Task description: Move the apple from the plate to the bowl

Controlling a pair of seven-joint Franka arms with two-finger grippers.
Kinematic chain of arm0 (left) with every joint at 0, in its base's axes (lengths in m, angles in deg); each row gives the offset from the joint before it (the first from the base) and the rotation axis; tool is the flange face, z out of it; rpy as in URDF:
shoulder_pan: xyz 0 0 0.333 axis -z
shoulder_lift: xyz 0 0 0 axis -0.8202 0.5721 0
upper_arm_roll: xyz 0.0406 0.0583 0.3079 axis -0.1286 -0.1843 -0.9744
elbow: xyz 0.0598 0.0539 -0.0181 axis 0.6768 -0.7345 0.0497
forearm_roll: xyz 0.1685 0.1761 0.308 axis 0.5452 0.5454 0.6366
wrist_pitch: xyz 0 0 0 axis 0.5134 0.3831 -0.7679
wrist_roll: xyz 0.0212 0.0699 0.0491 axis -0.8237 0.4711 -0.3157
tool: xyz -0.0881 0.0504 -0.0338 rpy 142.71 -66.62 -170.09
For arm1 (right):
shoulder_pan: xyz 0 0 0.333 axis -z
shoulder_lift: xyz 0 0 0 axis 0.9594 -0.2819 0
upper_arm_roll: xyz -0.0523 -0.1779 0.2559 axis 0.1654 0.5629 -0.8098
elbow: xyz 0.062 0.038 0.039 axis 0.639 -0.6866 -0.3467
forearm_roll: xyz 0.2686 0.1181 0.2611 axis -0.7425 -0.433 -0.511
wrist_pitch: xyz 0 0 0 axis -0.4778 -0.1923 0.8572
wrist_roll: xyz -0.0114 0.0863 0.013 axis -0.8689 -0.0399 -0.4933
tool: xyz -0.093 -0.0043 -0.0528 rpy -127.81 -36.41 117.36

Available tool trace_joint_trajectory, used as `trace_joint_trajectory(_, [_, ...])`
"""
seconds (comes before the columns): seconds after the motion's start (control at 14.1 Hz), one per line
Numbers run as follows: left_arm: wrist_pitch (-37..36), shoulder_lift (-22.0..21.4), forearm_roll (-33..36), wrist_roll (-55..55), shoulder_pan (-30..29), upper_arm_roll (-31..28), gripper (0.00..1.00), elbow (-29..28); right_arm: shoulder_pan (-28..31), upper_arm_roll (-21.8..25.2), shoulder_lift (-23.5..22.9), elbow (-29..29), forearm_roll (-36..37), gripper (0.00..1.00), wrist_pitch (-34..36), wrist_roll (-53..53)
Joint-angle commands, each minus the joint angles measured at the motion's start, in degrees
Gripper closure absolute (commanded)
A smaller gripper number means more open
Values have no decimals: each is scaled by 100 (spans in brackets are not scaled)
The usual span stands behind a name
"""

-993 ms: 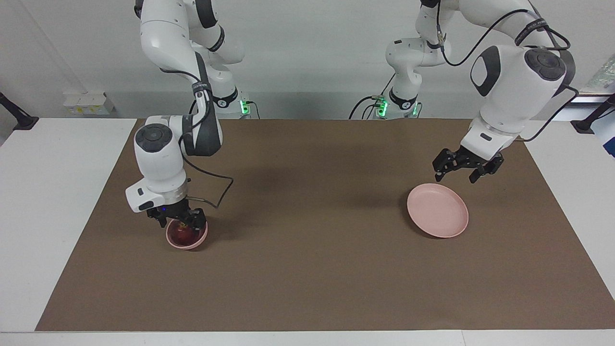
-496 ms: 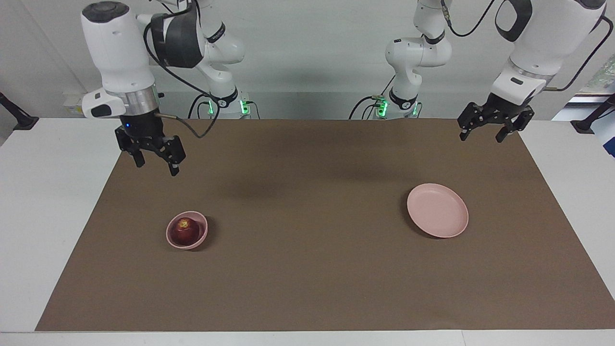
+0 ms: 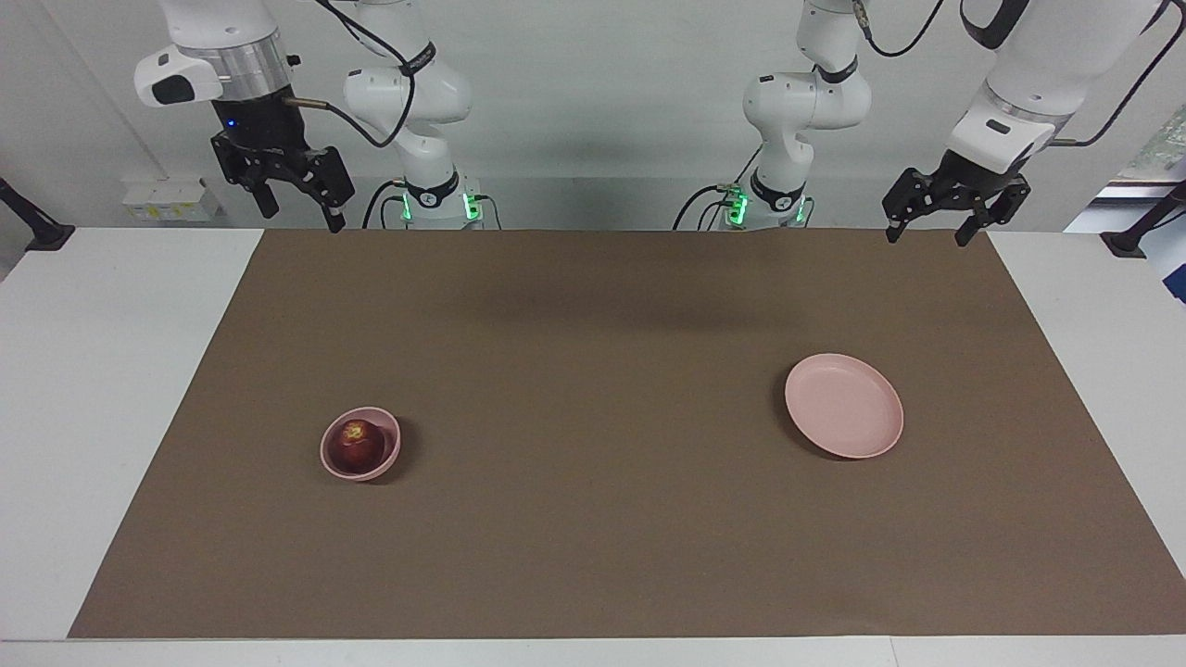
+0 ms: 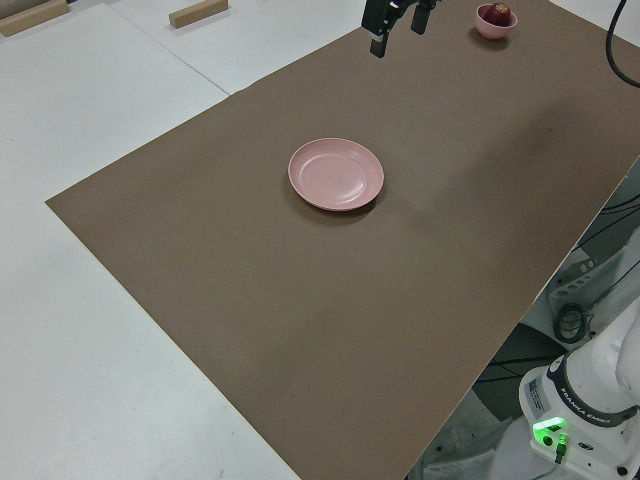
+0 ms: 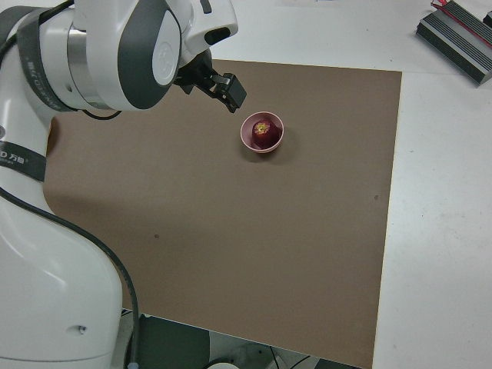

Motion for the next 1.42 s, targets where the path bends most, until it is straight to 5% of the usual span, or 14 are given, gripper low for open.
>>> trace_joint_trajectory(0.0, [-398,77,44,63,61,-113,0,212,94,-22,-452,687,-181,0,383,-188])
trace_joint_trajectory(0.21, [-381,43,-26,10,-18,-122,0,195,112,-4,-787,1258,-164,0,744,-555])
trace_joint_trajectory(0.57, [-407,34,-26,19,-27,-122,0,186,156,-30,-831,1322,-199,0,868,-592])
trace_joint_trajectory(1.35, [-407,34,-26,19,-27,-122,0,186,130,-30,-287,487,-234,0,745,-1013])
